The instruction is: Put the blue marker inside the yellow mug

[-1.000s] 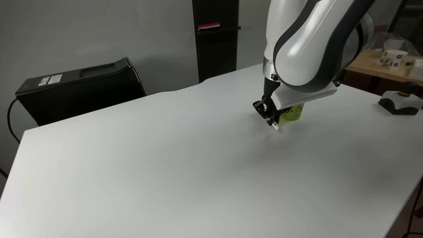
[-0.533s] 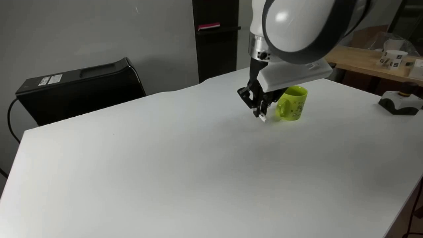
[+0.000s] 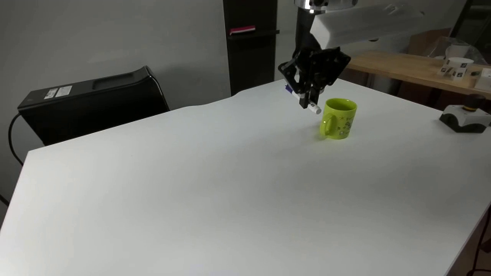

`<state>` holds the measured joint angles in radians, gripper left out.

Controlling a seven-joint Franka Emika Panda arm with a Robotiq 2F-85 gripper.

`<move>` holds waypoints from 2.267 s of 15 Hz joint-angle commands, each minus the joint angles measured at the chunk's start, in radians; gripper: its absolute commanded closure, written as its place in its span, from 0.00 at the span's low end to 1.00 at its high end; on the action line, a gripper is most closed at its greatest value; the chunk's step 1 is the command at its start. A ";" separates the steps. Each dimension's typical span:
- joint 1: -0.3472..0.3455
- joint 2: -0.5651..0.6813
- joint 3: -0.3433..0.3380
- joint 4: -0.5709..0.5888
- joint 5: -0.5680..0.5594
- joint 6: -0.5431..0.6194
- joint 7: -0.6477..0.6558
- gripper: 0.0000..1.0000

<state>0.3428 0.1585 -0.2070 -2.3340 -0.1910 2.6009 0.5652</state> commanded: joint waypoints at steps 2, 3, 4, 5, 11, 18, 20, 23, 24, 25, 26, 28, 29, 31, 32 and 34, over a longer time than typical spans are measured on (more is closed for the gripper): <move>-0.123 -0.091 0.100 -0.028 0.014 -0.158 0.011 0.95; -0.146 -0.097 0.114 -0.027 0.029 -0.192 0.003 0.95; -0.170 -0.099 0.124 -0.024 0.053 -0.231 -0.013 0.95; -0.191 -0.099 0.132 -0.022 0.071 -0.262 -0.022 0.95; -0.291 -0.052 0.131 -0.005 0.161 -0.335 -0.038 0.95; -0.372 -0.011 0.098 0.051 0.163 -0.321 -0.060 0.95; -0.384 -0.003 0.093 0.069 0.164 -0.315 -0.071 0.95; -0.395 0.011 0.089 0.092 0.166 -0.301 -0.088 0.95; -0.399 0.019 0.089 0.100 0.170 -0.291 -0.100 0.95; -0.401 0.025 0.090 0.106 0.173 -0.282 -0.110 0.95; -0.403 0.034 0.090 0.111 0.176 -0.263 -0.122 0.95; -0.405 0.048 0.089 0.118 0.177 -0.232 -0.140 0.95; -0.407 0.056 0.089 0.123 0.183 -0.221 -0.151 0.95; -0.410 0.072 0.090 0.129 0.200 -0.203 -0.171 0.95; -0.411 0.079 0.091 0.131 0.209 -0.196 -0.180 0.95; -0.413 0.094 0.092 0.135 0.228 -0.188 -0.198 0.95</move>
<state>-0.0636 0.2205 -0.1156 -2.2338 -0.0003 2.4111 0.4022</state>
